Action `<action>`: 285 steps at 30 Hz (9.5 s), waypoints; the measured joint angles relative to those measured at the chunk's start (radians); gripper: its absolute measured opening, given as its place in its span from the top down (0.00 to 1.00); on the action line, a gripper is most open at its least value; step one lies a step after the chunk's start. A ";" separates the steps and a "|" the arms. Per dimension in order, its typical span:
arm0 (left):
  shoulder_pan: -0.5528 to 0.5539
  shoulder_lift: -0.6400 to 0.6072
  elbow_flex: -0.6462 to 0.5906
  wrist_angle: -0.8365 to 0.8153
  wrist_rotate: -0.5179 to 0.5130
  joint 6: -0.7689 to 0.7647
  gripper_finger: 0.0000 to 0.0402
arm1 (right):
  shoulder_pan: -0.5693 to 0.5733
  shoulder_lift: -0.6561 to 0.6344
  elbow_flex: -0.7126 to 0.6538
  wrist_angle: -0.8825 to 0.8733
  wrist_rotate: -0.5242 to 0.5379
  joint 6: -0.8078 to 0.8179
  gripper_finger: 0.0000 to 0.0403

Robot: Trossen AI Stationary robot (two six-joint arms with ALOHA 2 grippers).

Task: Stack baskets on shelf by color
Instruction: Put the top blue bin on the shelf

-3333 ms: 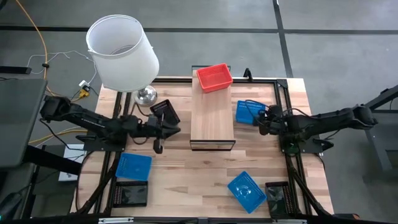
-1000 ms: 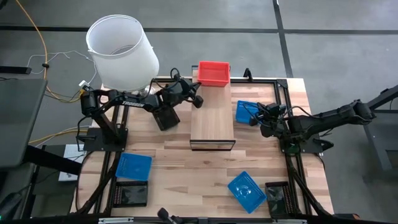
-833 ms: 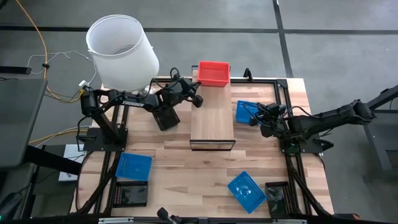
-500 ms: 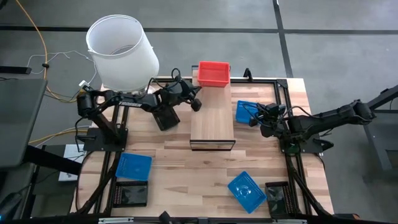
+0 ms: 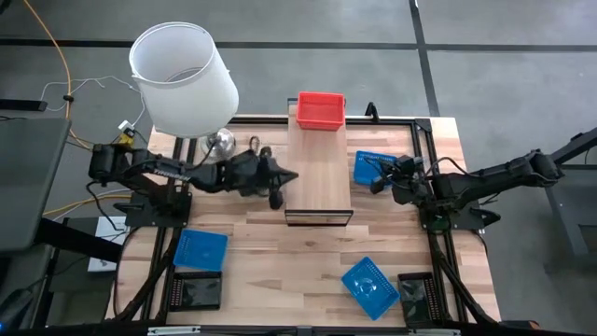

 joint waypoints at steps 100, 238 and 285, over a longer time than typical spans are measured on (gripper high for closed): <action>-0.110 -0.265 -0.295 0.434 0.077 -0.074 1.00 | -0.457 0.026 0.479 -0.795 -0.299 0.178 1.00; -0.217 0.224 0.190 0.062 -0.190 -0.190 1.00 | -0.072 0.153 0.422 -0.295 -0.216 -0.088 1.00; -0.019 0.185 0.242 -0.131 -0.167 -0.189 1.00 | -0.072 0.207 0.422 -0.304 -0.238 -0.088 1.00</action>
